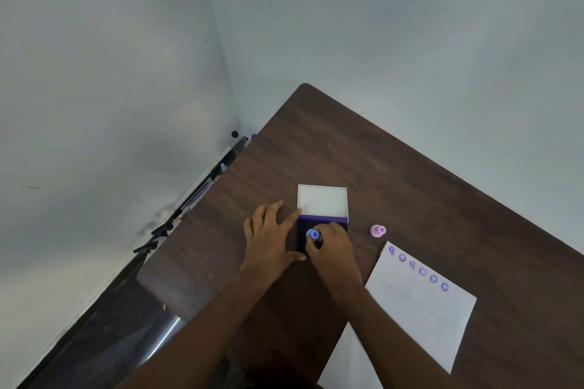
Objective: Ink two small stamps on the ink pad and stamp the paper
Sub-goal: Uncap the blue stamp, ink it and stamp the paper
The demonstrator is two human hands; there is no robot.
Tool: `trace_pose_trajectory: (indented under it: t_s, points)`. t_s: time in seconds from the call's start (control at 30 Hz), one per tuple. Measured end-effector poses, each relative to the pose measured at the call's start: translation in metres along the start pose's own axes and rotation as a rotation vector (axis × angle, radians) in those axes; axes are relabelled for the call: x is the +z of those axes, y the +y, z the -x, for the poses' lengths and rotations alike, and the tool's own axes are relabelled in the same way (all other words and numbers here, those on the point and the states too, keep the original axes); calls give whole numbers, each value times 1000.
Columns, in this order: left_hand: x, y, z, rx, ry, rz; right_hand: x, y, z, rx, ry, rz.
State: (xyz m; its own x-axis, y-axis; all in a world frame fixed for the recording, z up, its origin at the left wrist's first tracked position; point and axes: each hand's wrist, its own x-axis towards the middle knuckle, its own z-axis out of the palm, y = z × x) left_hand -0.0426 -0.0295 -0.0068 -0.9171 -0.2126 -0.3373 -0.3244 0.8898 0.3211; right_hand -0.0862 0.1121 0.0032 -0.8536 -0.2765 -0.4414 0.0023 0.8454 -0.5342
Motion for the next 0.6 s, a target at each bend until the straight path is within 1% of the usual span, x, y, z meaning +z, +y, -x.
trace_pose_trajectory:
  t_s: [0.13,0.27,0.6]
  points:
    - [2,-1,-5,-7,-1,-14,8,0,0,-21,-3,36]
    - [1,0,-5,-11,-8,-10,11,1,-1,17,-22,7]
    - [2,1,-4,-20,-3,-8,10,1,-4,42,-51,8]
